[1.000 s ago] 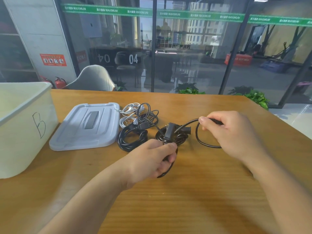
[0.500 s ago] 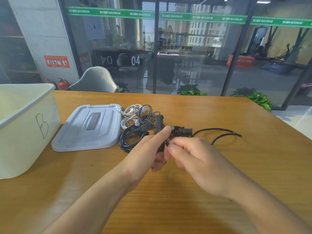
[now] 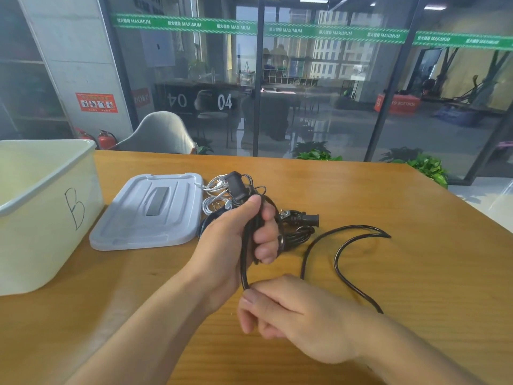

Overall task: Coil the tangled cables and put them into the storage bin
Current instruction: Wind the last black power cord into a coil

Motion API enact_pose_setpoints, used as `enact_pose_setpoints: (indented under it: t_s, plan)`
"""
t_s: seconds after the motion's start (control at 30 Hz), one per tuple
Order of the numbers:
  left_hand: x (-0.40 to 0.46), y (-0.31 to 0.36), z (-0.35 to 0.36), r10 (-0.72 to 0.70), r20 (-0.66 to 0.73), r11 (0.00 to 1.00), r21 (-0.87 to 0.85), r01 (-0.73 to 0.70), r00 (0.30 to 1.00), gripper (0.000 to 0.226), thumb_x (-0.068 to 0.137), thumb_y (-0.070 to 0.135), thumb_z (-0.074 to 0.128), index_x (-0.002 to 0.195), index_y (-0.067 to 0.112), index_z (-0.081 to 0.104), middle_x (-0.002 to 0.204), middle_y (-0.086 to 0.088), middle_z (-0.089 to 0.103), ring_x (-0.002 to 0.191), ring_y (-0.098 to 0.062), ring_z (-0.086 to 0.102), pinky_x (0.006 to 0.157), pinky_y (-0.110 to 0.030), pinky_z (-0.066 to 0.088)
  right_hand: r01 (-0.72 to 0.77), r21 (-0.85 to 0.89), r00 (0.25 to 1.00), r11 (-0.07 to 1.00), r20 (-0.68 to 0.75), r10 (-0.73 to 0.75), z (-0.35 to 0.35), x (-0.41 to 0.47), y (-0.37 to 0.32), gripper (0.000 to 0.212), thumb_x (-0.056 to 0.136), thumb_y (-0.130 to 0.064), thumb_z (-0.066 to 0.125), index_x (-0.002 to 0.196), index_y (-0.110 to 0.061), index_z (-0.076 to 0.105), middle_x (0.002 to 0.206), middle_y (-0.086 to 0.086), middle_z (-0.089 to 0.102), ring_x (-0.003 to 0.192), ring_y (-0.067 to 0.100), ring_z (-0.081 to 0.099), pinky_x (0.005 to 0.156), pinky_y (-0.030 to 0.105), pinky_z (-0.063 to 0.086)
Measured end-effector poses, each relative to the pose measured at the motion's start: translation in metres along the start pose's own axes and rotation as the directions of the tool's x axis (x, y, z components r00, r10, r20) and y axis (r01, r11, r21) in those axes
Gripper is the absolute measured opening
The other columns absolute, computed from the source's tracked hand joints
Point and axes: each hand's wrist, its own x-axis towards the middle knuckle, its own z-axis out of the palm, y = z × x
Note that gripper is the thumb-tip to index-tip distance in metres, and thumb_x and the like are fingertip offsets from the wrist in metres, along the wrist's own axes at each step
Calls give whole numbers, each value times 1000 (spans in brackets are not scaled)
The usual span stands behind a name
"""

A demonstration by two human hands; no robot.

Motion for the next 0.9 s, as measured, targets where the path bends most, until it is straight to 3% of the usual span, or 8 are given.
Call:
enact_pose_setpoints:
  t_s: [0.1,0.3,0.4,0.47,0.57,0.63,0.77,0.9]
  plan:
    - [-5,5,3,-53,114,996,-68,61,992,33,107,40,40,87,18,53,65,5,33,49,-11,29,51,-25,33,-36,-77,998,996,54,40,-5,4,12,39,113,-42,36,93,-21,63,70,-9,54,68,4,51,68,22,45]
    - [-11,11,5,-113,216,992,87,96,970,39,105,46,44,79,19,55,59,6,29,48,-12,21,49,-25,25,-100,-189,992,977,56,112,-29,5,39,47,105,-63,37,85,-27,60,76,-10,59,72,2,53,73,21,45]
    - [-12,15,3,-168,245,979,156,133,955,38,101,46,45,75,20,54,56,6,28,46,-11,21,47,-23,29,-151,-175,988,973,-24,149,-52,3,54,56,96,-74,45,75,-24,59,72,-4,55,66,14,49,70,31,41]
    - [-13,16,2,-188,274,971,193,137,943,38,101,46,44,74,20,53,56,7,29,46,-11,21,48,-24,29,-178,-168,981,970,-103,162,-69,-2,66,62,92,-81,51,71,-23,60,68,10,48,62,27,40,64,41,35]
    - [-13,14,4,-222,309,955,260,143,925,38,102,45,43,74,21,54,56,6,28,47,-11,21,48,-24,27,-235,-169,962,957,-183,204,-87,-11,78,62,85,-85,58,73,-24,67,74,20,51,62,23,40,65,42,35]
    - [-12,12,5,-279,308,932,314,179,910,39,100,46,44,72,21,55,55,5,28,46,-12,19,47,-24,24,-279,-173,946,945,-220,240,-94,-15,82,65,79,-89,59,76,-25,69,72,16,52,62,20,43,65,40,37]
    - [-12,9,6,-374,228,855,462,238,899,40,97,49,48,70,20,55,55,4,27,47,-13,18,44,-21,21,-386,-270,885,882,-377,273,-105,-24,82,65,69,-97,55,77,-36,73,58,-13,56,52,3,46,59,27,40]
    - [-11,6,6,-360,106,724,658,206,927,42,94,53,48,73,17,53,55,3,29,49,-16,20,50,-29,17,-477,-297,724,827,-667,178,-118,-40,79,50,74,-85,53,75,-39,72,65,-21,70,59,1,63,63,34,57]
